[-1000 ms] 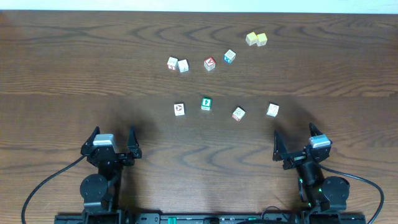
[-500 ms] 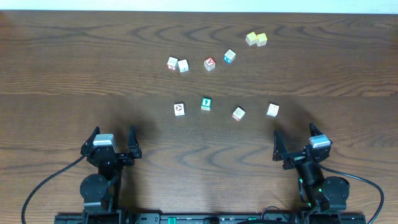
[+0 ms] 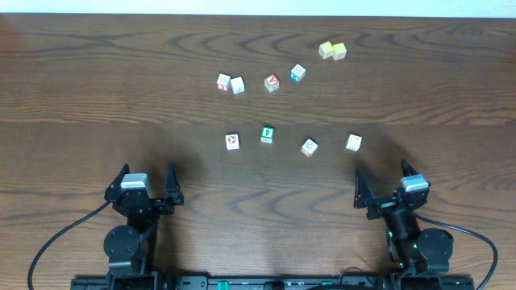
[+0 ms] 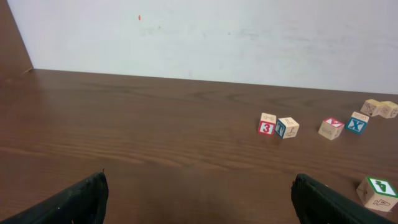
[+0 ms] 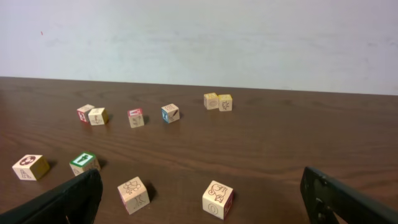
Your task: Lift 4 blocks
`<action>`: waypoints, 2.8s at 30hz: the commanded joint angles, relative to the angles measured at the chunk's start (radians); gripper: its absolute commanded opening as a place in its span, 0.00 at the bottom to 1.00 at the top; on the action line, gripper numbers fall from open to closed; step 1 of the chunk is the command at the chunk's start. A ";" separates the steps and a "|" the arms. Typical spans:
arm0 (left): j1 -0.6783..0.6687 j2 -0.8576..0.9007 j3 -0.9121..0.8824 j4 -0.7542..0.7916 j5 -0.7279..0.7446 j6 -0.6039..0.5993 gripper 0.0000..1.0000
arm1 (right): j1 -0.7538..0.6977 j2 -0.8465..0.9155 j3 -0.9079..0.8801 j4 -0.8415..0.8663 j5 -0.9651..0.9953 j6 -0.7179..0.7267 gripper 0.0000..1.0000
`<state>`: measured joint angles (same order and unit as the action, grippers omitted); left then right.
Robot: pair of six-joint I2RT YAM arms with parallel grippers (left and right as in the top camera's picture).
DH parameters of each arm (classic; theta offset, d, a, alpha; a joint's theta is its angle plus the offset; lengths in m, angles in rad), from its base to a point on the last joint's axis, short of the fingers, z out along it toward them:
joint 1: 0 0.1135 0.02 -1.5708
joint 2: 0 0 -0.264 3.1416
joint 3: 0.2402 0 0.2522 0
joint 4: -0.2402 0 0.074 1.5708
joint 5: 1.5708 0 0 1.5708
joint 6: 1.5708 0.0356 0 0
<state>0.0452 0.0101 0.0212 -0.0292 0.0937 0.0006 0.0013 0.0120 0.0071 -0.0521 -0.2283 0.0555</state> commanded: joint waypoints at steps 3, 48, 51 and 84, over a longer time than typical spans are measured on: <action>0.007 -0.005 -0.017 -0.036 -0.005 0.010 0.94 | -0.007 -0.005 -0.002 -0.004 0.006 -0.012 0.99; 0.006 -0.005 -0.016 -0.011 0.371 -0.320 0.94 | -0.007 -0.005 0.010 0.465 -0.286 0.555 0.99; 0.006 -0.005 -0.016 -0.011 0.370 -0.320 0.94 | -0.007 -0.005 0.077 0.480 -0.266 0.534 0.99; 0.002 0.963 1.195 -0.932 0.573 -0.086 0.95 | -0.007 1.020 1.253 -0.949 -0.424 -0.139 0.99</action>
<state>0.0452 0.8127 1.0058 -0.7727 0.6769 -0.1459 0.0013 1.0229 1.2415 -1.0080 -0.6098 -0.0689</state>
